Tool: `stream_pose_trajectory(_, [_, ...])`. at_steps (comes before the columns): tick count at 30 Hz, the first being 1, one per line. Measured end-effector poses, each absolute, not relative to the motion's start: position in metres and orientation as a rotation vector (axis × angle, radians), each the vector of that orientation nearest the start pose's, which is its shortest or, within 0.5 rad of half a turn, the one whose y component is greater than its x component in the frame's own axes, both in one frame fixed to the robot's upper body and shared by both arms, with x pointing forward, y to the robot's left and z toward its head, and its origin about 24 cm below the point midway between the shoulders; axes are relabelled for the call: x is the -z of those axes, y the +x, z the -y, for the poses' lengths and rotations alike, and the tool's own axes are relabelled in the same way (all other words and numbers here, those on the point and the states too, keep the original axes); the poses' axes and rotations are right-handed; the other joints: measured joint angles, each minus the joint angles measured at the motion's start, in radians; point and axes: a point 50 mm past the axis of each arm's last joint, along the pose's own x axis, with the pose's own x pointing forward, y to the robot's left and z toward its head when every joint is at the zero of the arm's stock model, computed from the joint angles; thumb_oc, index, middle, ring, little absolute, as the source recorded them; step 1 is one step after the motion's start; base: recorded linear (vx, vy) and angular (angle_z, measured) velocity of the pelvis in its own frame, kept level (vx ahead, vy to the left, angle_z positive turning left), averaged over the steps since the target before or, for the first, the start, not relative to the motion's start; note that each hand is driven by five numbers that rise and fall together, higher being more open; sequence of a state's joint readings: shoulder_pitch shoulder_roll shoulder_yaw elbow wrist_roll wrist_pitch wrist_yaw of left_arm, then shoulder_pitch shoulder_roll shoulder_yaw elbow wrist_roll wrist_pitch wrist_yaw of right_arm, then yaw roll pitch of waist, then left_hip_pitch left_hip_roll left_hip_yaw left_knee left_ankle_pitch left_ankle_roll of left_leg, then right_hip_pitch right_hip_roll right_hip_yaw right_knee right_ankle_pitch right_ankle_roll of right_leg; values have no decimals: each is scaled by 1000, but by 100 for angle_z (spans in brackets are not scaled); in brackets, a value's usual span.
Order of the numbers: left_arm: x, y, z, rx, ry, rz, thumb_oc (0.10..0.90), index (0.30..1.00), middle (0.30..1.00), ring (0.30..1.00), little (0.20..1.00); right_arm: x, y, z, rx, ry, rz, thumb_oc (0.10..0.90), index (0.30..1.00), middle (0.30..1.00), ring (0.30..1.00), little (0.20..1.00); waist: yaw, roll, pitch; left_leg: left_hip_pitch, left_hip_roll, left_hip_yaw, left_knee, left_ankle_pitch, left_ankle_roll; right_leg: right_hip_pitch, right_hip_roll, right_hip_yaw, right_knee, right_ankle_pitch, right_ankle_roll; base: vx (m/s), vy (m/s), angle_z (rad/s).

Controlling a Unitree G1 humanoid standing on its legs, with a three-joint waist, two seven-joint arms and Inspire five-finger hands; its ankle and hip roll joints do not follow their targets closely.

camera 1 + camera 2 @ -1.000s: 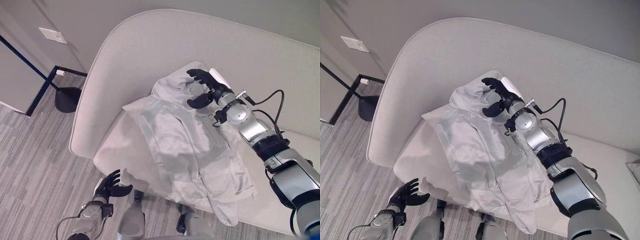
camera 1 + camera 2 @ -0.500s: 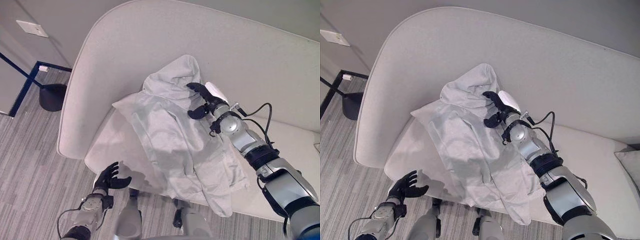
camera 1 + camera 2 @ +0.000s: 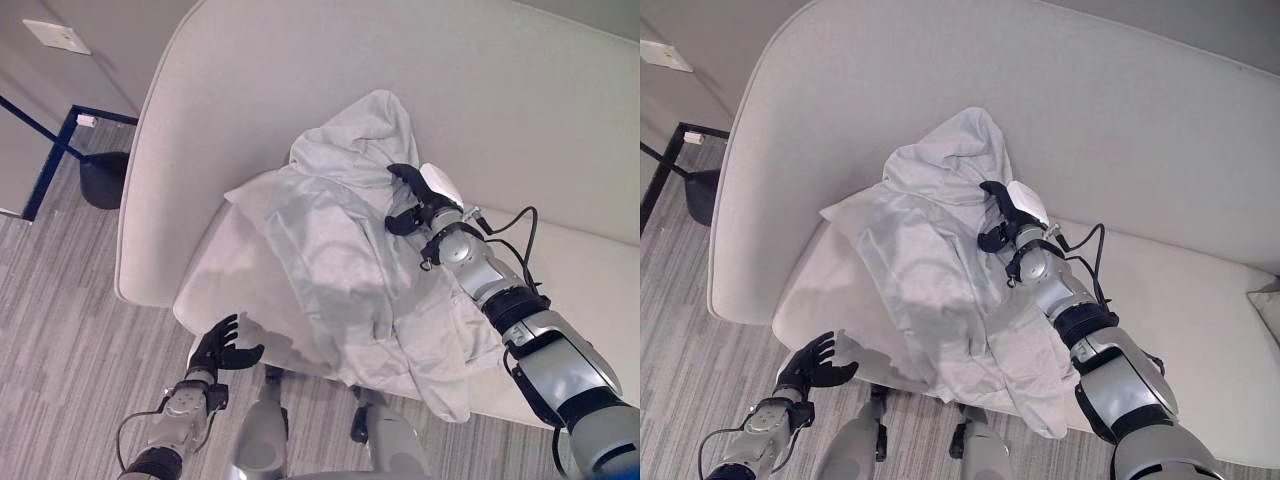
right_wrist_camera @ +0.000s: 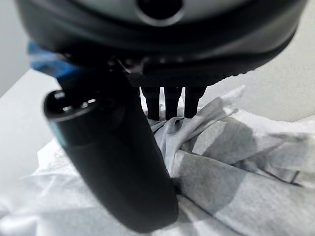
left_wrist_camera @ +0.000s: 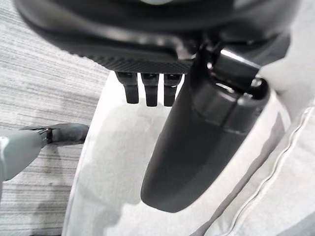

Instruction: Hang the clothes on the sofa on the clothes rack.

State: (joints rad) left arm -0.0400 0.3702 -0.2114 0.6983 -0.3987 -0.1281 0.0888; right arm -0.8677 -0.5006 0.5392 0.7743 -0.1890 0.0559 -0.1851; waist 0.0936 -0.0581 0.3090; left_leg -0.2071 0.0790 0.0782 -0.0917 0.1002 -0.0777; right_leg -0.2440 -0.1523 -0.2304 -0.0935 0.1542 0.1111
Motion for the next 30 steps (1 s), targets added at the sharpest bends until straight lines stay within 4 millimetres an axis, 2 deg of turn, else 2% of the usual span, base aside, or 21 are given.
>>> stream_pose_trajectory(3, [62,222,-235,-148,67,-475,800,900,900,900,900,-145,395,185,68,-983,99,400,300,300,300,300,10,14,5,-13,0,-8,0,4,-1,-9,1,-3,0,0,0,17,6,7])
stream_pose_trajectory(5, [46,230,-232,-134,63,-395,800,900,900,900,900,-147,377,191,90,-910,167,400,300,300,300,300,13,14,5,-12,-1,-7,0,4,-1,-9,0,-3,0,0,-1,17,2,0])
stream_pose_trajectory(6, [41,232,-233,-134,69,-372,800,900,900,900,900,-142,374,189,71,-908,172,400,300,300,300,300,9,14,5,-6,-3,-3,0,4,-1,-4,-2,0,0,1,-1,36,4,-3])
stream_pose_trajectory(7, [31,244,-229,-117,73,-333,800,900,900,900,900,-130,367,193,64,-901,143,400,300,300,300,300,-5,13,5,3,-6,0,1,4,-1,4,-1,0,0,0,-1,35,-2,5])
stream_pose_trajectory(10, [1,258,-221,-76,77,-195,800,900,900,900,900,-106,326,202,57,-807,147,400,300,300,300,300,-21,13,5,16,-9,2,0,4,0,23,-4,2,0,0,-1,16,-3,6])
stream_pose_trajectory(14, [-38,285,-209,-49,74,-44,800,900,900,900,900,-74,300,219,72,-789,32,400,300,300,300,300,-56,11,6,41,-9,25,0,1,2,35,-2,26,0,0,0,1,-7,-14])
stream_pose_trajectory(16, [-58,296,-203,-46,66,36,800,900,900,900,900,-63,290,225,82,-776,-9,400,300,300,300,300,-93,11,6,43,-6,33,-1,1,2,34,1,34,0,1,2,4,-10,-29])
stream_pose_trajectory(17, [-74,307,-195,-28,65,90,800,900,900,900,900,-57,283,226,70,-772,-28,400,300,300,300,300,-146,9,5,49,-5,69,-2,0,2,18,0,65,0,9,11,-11,-22,-49])
stream_pose_trajectory(19, [-77,311,-187,-10,57,102,800,900,900,900,900,-52,278,227,64,-772,-47,400,300,300,300,300,-180,10,5,49,-1,83,-1,0,2,10,3,79,0,13,7,-27,-19,-36])
stream_pose_trajectory(20, [-77,312,-181,-3,81,105,800,900,900,900,900,-49,274,226,60,-761,-57,400,300,300,300,300,-184,9,3,49,1,93,-1,0,3,3,12,95,0,15,5,-26,4,-30])
stream_pose_trajectory(23, [-73,315,-178,-2,165,97,800,900,900,900,900,-42,273,213,-9,-761,-66,400,300,300,300,300,-183,7,2,57,8,140,-1,-5,7,-19,18,137,0,28,1,-21,1,-44])
stream_pose_trajectory(26, [-72,315,-181,-5,201,94,800,900,900,900,900,-35,271,204,-67,-767,-83,400,300,300,300,300,-181,10,2,61,11,152,0,-5,7,-21,24,145,0,32,-3,-27,12,-13])
stream_pose_trajectory(30, [-73,317,-185,41,303,90,800,900,900,900,900,-44,285,187,-103,-754,-23,400,300,300,300,300,-174,21,3,63,2,169,-1,-5,9,-29,15,166,0,39,2,-27,8,-10])
